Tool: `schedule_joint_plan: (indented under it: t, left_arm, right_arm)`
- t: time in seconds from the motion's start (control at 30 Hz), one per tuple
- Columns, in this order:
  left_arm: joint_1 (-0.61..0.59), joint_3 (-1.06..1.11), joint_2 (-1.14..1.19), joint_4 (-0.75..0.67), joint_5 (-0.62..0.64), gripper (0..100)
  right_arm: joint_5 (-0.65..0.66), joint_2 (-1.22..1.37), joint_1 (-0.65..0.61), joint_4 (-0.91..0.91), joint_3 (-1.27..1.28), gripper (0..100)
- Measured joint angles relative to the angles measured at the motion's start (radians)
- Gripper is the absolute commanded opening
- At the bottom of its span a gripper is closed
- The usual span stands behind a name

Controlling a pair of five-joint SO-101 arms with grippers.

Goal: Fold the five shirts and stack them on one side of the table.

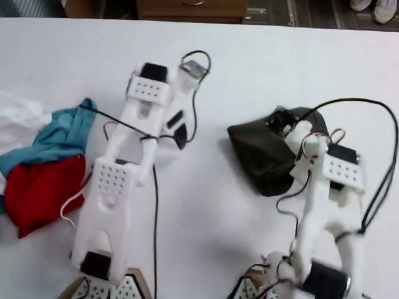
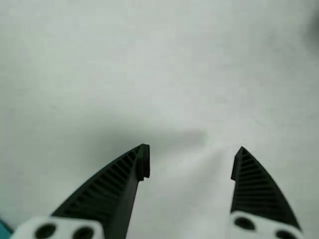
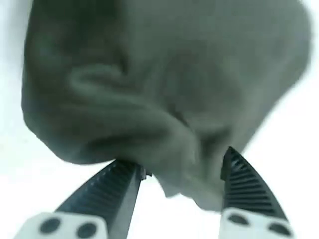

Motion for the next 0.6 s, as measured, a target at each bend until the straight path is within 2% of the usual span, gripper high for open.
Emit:
schedule_joint_plan:
  t: [0.17, 0.43, 0.6]
  left_arm:
    - [0.055, -0.002, 0.000, 0.000, 0.000, 29]
    - [0.097, -0.103, 0.006, -0.040, 0.000, 29]
    - [0.110, -0.150, 0.009, -0.041, 0.025, 29]
  right_arm:
    - [-0.094, -0.193, 0.077, -0.029, 0.035, 23.1]
    - [-0.322, -0.120, 0.192, -0.153, 0.092, 23.0]
    - [-0.413, -0.072, 0.255, -0.180, 0.092, 23.0]
